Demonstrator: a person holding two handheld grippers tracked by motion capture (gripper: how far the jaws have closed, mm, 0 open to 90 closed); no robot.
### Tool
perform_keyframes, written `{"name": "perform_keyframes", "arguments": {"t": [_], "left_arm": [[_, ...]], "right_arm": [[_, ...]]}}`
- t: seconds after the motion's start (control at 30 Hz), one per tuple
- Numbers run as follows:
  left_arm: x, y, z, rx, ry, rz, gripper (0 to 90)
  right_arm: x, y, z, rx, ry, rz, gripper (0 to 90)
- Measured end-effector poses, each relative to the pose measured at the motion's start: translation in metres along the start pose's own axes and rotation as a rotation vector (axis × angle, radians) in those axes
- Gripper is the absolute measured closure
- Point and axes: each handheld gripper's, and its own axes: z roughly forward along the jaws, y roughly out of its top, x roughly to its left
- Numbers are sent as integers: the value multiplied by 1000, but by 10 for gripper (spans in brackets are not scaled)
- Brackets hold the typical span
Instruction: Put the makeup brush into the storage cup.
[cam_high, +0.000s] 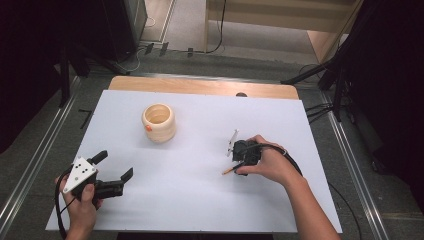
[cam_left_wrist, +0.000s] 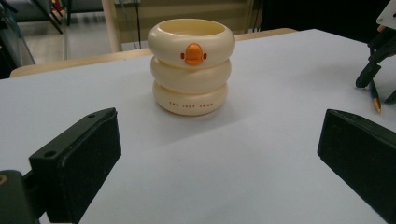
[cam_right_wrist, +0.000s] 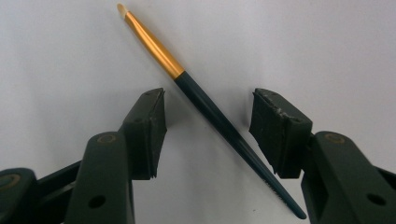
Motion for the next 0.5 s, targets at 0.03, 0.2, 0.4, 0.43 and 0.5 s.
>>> {"name": "perform_keyframes", "arguments": {"t": [0.03,0.2,0.4,0.43,0.5], "left_arm": [[0,0,0,2,3,1,0],[-1,0,1,5,5,3,0],[-3,0,1,8,1,7,0],[-3,0,1,11,1,9,0],[-4,0,2,11,-1,10,0]], "right_arm": [[-1,0,0,2,2,2,461],[-3,2,1,11,12,4,458],[-4,7,1,50,15,3,459],[-3,8,1,66,20,16,461],[-3,10,1,72,22,14,466]]}}
